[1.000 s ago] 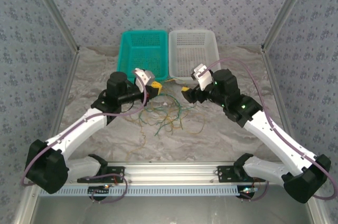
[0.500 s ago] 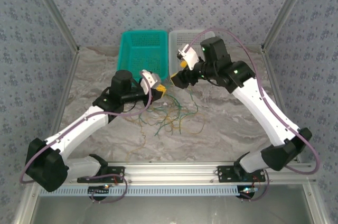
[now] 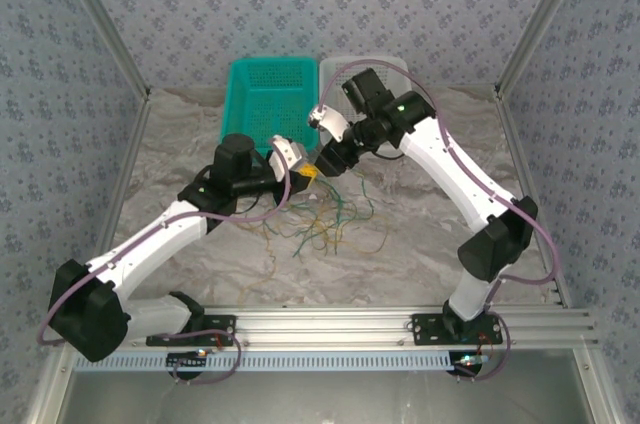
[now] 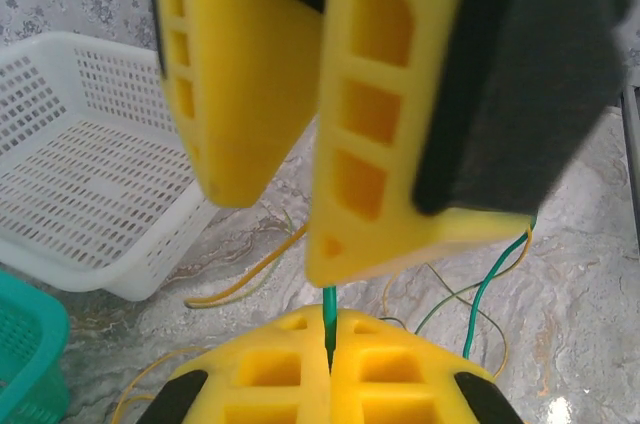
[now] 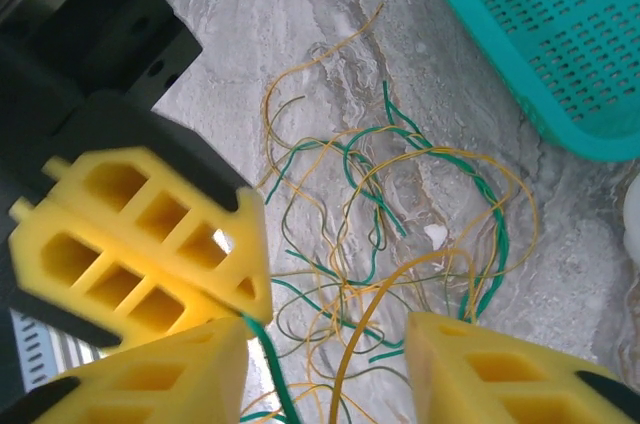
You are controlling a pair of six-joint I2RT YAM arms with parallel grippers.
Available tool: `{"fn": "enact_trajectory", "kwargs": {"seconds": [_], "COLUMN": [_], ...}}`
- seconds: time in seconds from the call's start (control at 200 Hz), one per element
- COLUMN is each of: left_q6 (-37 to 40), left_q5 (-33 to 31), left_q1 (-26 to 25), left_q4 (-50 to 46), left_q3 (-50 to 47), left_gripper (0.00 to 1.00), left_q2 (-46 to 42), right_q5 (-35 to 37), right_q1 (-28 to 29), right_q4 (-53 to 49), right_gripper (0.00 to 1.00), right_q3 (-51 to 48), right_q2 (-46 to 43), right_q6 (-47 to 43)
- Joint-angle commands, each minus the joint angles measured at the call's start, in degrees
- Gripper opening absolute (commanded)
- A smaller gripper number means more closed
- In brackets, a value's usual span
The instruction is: Untangle the cables
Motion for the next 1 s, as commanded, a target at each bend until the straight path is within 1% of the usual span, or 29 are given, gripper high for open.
{"fn": "enact_trajectory", "kwargs": {"seconds": [0.0,0.05,0.07,0.15,0.305,0.375,0.405,0.415,0.44,0.445,0.46,0.47,0.48,0.5,0.555,0.595,0.64,0.7,0.76,0.805,0.835,0.86,0.904,0.959,0.994], "left_q6": [1.19,1.14,1.06,0.93,0.49,-0.17,-0.64,-0.78,-1.15,-1.30,-1.49,-1.65,-1.83,-2.43,-4.56,-6.51,-9.07,-13.58,-18.46,-22.16,-23.83,-24.34,-23.44,-20.26,-17.46], "left_q5": [0.65,0.25,0.03,-1.12,-2.54,-3.84,-4.97,-5.39,-6.43,-6.62,-7.35,-7.74,-8.28,-9.39,-13.34,-14.98,-15.61,-15.67,-15.37,-13.53,-10.49,-7.71,-4.82,-2.08,-1.44], "left_q1": [-0.31,-0.34,-0.35,-0.34,-0.19,-0.18,-0.24,-0.21,-0.18,-0.22,-0.18,-0.13,-0.10,-0.07,0.37,1.27,2.79,5.43,8.55,11.28,12.87,13.87,14.15,13.22,11.97], "left_q4": [0.97,1.11,1.19,1.55,3.27,4.71,5.44,5.74,6.57,6.72,7.19,7.54,7.92,8.71,11.86,14.68,18.37,24.30,29.00,31.96,34.07,35.63,36.27,35.22,34.14], "left_q3": [0.64,0.35,0.33,-0.01,-0.78,-1.10,-1.30,-1.37,-1.68,-1.77,-1.90,-2.07,-2.27,-2.69,-4.21,-5.71,-7.89,-10.99,-13.35,-14.62,-15.27,-15.52,-15.32,-14.19,-13.47], "left_gripper": [0.00,0.00,0.00,0.00,0.00,0.00,0.06,0.09,0.27,0.34,0.48,0.55,0.59,0.64,0.71,0.73,0.73,0.73,0.73,0.72,0.72,0.72,0.71,0.72,0.73], "left_q2": [-0.18,-0.29,-0.30,-0.30,-0.48,-0.56,-0.71,-0.73,-0.93,-1.01,-1.15,-1.35,-1.55,-1.91,-3.40,-4.86,-6.66,-8.87,-10.26,-10.50,-10.13,-9.64,-8.75,-7.57,-7.13], "right_q5": [-2.94,-3.77,-4.05,-3.99,-5.66,-5.36,-5.50,-5.56,-5.60,-5.65,-5.87,-6.07,-6.29,-6.90,-8.13,-8.75,-10.87,-17.02,-23.15,-26.80,-29.53,-32.01,-34.64,-36.35,-37.43], "right_q1": [-0.49,-0.58,-0.57,-0.65,-1.05,-1.23,-1.48,-1.64,-2.14,-2.28,-2.69,-2.86,-3.10,-3.61,-5.03,-6.02,-7.51,-9.58,-10.82,-11.63,-12.54,-13.28,-14.17,-14.32,-14.37], "right_q4": [-4.51,-4.40,-4.37,-4.61,-4.50,-3.80,-3.44,-3.15,-2.39,-2.21,-1.76,-1.39,-1.10,-0.49,2.38,5.25,9.00,13.79,17.10,19.56,21.26,22.66,24.52,24.52,24.08], "right_gripper": [0.28,0.13,0.09,0.00,0.00,0.00,0.00,0.00,0.00,0.00,0.00,0.00,0.00,0.00,0.00,0.00,0.00,0.00,0.00,0.00,0.00,0.00,0.00,0.00,0.00], "right_q3": [2.80,2.80,2.73,2.54,1.26,0.29,-0.07,-0.20,-0.48,-0.51,-0.66,-0.75,-0.79,-0.95,-2.21,-3.68,-5.89,-9.48,-13.09,-15.67,-17.12,-18.10,-18.98,-18.51,-18.01], "right_q2": [1.21,1.18,1.05,0.70,-0.55,-1.32,-1.74,-1.89,-2.34,-2.46,-2.80,-3.05,-3.31,-3.90,-6.21,-8.30,-11.08,-14.71,-18.23,-20.16,-21.26,-21.78,-22.00,-21.30,-20.77], "right_q6": [-2.50,-2.45,-2.51,-2.58,-3.38,-3.62,-3.05,-2.81,-2.10,-1.95,-1.43,-1.13,-0.81,-0.29,2.15,3.78,5.80,7.31,6.74,6.54,6.92,7.42,9.02,9.54,9.63]}}
